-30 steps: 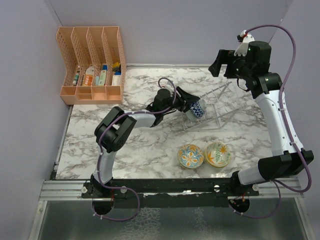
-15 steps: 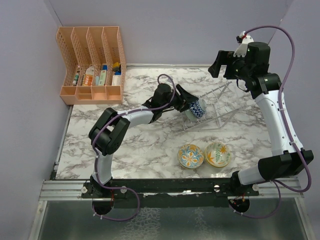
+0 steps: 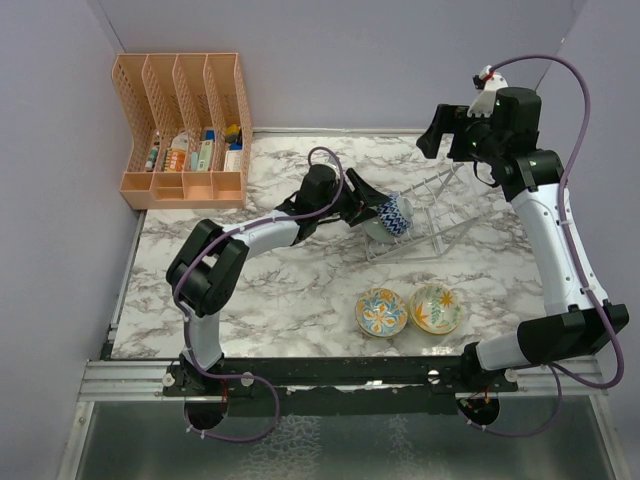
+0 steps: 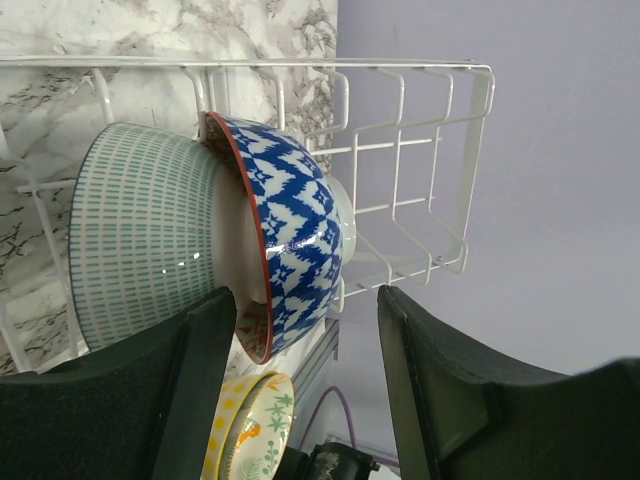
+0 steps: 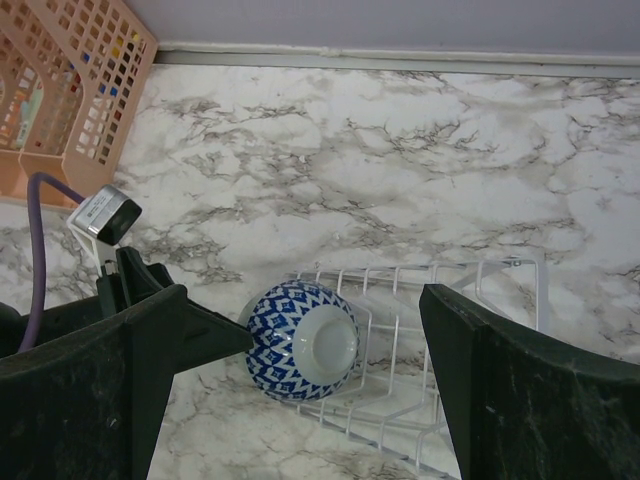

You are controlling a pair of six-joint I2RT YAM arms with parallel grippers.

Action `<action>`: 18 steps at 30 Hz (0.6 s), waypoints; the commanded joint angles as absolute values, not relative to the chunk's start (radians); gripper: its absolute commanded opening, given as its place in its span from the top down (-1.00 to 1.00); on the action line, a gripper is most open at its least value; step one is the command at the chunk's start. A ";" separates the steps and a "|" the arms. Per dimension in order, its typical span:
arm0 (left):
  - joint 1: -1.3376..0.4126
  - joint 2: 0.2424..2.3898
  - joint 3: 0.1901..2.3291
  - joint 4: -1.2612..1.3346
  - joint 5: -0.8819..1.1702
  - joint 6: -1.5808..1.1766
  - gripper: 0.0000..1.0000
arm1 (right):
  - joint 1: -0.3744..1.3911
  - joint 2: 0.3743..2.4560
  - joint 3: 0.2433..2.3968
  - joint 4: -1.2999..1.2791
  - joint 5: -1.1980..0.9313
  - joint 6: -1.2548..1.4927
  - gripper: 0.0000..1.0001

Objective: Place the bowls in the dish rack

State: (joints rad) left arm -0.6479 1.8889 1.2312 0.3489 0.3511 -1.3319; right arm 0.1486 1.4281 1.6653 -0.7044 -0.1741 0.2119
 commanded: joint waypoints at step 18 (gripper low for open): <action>-0.638 1.782 1.216 0.225 0.305 -1.244 -0.26 | 0.143 1.382 1.652 -0.678 -0.216 0.216 -0.99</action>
